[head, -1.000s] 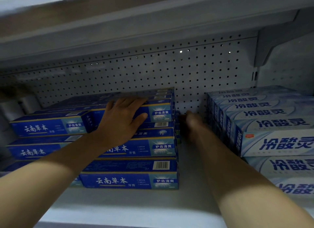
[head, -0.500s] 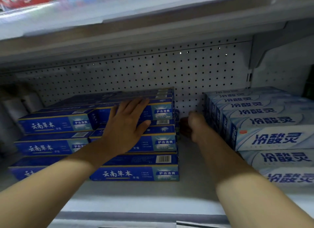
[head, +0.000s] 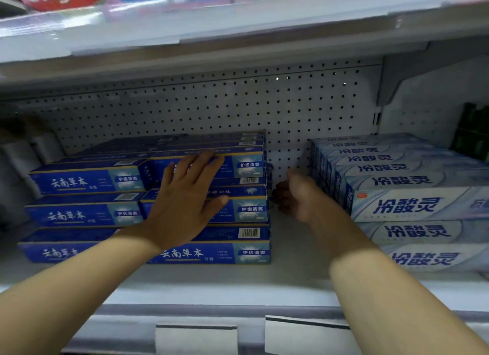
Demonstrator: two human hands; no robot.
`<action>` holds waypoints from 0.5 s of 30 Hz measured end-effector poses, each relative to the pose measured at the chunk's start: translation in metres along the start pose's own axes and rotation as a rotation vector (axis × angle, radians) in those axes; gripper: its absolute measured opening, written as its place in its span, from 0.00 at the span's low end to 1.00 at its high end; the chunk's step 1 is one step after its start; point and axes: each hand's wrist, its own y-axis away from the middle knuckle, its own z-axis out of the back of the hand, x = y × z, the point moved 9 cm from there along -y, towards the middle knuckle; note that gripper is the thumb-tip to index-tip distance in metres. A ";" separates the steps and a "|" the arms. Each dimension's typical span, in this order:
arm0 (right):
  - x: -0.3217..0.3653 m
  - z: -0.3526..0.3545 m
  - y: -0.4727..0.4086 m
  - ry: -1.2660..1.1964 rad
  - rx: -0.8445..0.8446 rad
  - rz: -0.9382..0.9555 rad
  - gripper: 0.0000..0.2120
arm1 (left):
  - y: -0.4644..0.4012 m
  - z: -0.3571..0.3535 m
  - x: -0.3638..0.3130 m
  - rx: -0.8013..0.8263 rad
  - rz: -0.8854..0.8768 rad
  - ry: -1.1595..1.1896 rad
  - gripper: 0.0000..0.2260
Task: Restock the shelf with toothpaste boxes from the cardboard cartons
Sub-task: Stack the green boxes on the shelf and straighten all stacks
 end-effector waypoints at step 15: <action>0.001 -0.008 -0.019 -0.028 -0.001 0.037 0.25 | 0.022 -0.020 0.008 0.107 -0.067 -0.081 0.30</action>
